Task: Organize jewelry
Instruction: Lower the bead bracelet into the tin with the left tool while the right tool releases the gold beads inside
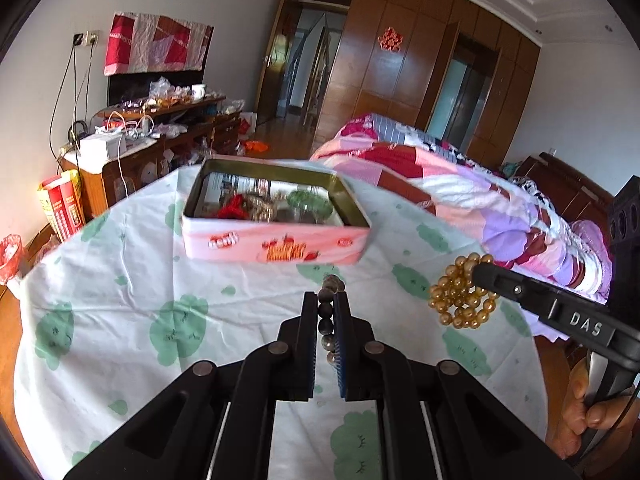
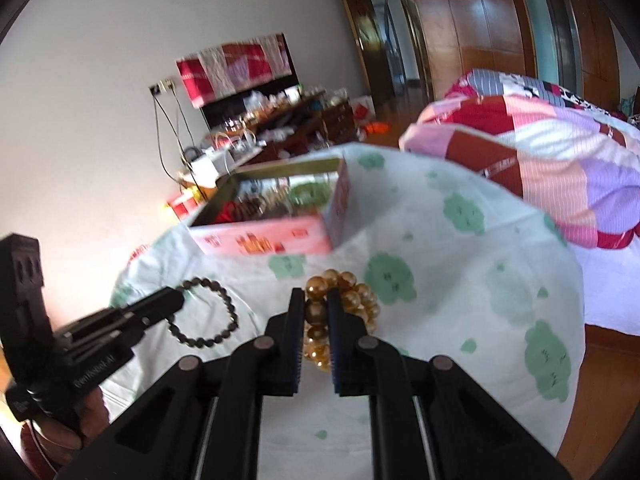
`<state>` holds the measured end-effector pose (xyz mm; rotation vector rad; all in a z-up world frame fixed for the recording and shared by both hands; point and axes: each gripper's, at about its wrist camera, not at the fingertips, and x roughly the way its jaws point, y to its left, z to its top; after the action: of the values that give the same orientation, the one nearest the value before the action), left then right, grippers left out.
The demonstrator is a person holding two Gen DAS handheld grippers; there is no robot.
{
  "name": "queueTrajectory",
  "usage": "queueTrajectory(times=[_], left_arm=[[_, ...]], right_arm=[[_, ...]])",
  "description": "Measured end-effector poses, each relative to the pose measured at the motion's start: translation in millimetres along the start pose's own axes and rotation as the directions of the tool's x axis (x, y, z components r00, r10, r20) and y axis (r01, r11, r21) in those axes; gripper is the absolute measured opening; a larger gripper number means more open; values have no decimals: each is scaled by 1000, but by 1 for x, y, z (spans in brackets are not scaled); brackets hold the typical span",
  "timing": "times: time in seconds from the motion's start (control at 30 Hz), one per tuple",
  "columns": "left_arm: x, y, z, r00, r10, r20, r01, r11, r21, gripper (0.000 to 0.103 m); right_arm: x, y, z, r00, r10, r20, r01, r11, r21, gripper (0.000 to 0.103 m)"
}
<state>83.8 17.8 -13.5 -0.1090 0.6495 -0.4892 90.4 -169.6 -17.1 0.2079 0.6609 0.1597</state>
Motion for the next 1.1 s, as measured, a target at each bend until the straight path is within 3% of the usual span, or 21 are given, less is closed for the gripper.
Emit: queueTrajectory(times=[0.27,0.63,0.83,1.1], left_arm=[[-1,6,28,997,22,69,-22,1000,3,7],[31,32,78,987,52,153,-46,998,-44,7],[71,45,95,987,74,144,-63,995,-77,7],[117,56,110,980,174,93,-168,983,-72,7]], right_arm=[[-4,13,37,995,49,84,-47,999,-19,13],[31,21,88,985,73,157,-70,997,-23,13],[64,21,104,984,59,169,-58,998,-8,13],[120,19,112,990,10,139,-12,1000,13,13]])
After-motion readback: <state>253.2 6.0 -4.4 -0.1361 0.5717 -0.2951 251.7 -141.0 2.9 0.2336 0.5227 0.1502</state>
